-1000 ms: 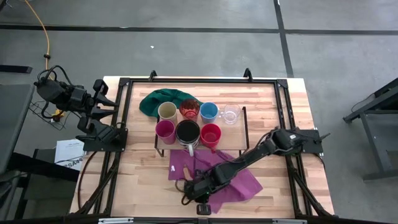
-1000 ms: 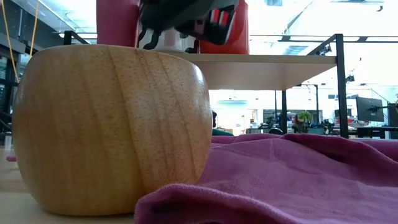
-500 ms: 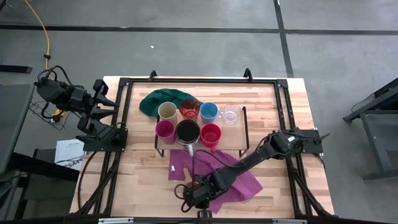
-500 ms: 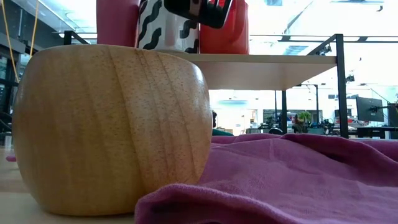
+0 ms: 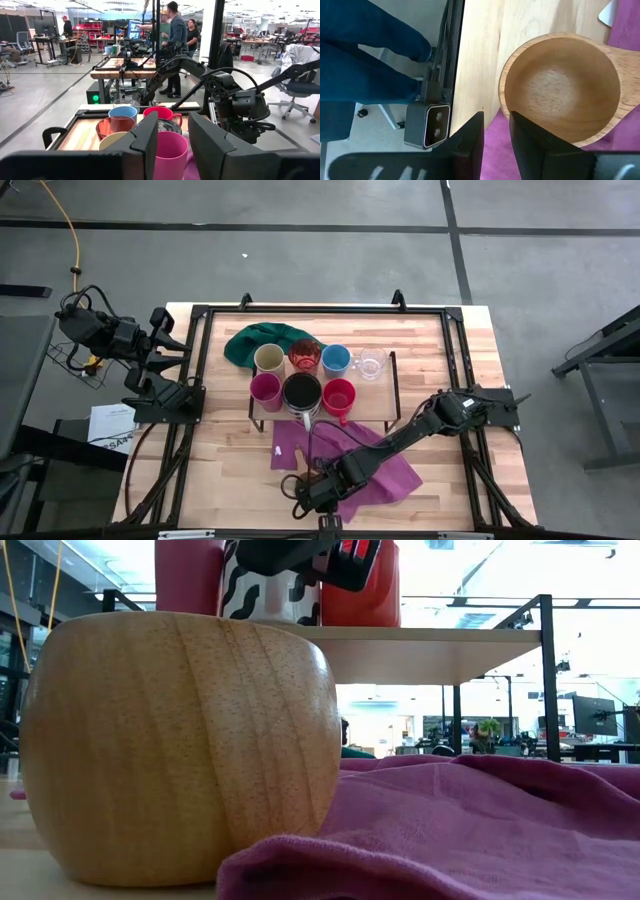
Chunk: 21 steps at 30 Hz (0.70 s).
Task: Stack small to large cups/mugs on shelf
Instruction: Put the brown mug on the shelf
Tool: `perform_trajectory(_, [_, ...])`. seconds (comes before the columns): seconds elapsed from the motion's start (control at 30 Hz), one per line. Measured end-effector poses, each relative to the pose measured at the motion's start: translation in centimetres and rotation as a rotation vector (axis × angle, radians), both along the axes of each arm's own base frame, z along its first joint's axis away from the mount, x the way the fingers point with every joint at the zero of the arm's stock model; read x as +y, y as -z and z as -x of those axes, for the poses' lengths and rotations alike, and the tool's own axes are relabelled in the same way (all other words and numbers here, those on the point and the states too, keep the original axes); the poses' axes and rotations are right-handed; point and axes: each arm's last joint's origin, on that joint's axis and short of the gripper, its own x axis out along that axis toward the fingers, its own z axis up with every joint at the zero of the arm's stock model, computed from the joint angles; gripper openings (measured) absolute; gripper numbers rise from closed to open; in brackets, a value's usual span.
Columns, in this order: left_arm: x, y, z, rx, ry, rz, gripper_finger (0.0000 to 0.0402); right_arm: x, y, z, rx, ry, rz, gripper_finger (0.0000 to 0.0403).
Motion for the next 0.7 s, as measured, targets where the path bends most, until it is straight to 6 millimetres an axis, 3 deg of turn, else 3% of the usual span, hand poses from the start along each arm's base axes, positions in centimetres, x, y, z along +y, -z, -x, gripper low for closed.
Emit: perform_trajectory(0.7, [0.0, 0.0, 0.0, -0.001, 0.000, -0.004, 0.0095, -0.2, 1.4, -0.3, 0.040, -0.022, 0.006, 0.0085])
